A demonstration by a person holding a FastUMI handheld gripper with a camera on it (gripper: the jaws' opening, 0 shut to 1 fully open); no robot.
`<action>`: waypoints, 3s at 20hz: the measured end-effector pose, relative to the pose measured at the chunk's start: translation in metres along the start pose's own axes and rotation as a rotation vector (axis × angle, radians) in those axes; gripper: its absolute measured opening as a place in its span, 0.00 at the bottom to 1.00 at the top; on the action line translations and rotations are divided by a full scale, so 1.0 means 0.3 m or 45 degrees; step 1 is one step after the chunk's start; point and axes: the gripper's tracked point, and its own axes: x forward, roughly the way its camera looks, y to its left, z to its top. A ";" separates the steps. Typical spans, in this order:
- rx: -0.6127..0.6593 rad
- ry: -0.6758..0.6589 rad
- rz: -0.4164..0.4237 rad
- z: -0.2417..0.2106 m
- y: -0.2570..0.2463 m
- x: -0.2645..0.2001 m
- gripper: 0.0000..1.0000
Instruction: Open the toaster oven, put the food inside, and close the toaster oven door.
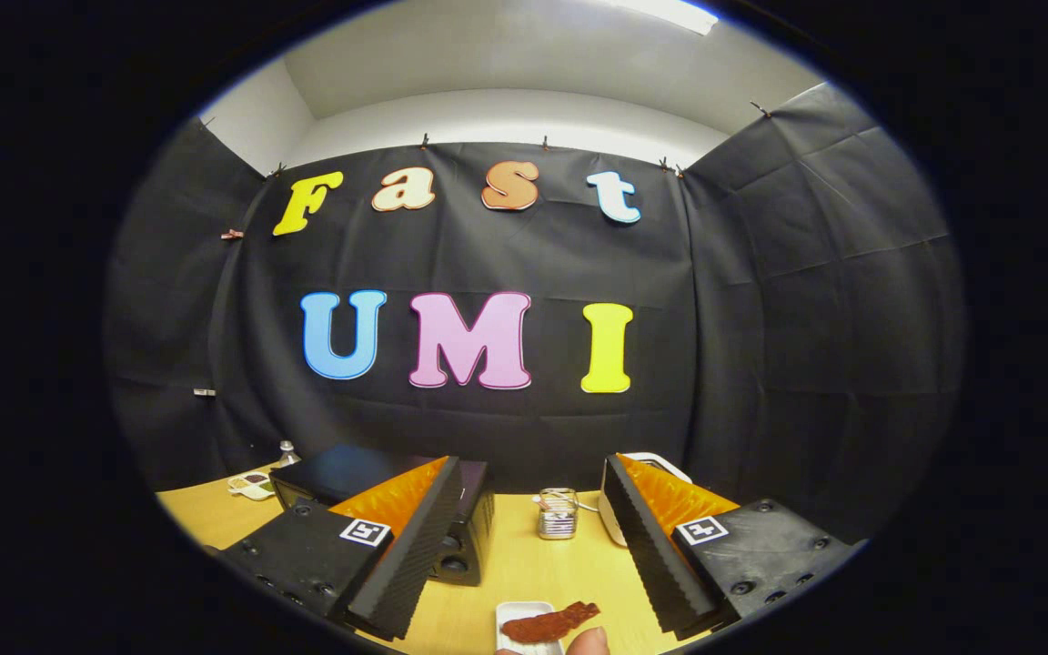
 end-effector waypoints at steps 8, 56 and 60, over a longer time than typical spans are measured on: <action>0.059 0.040 0.086 -0.075 0.293 0.043 0.98; -0.028 0.153 0.103 -0.656 0.852 0.072 0.98; -0.058 0.199 0.091 -0.730 0.845 -0.027 0.98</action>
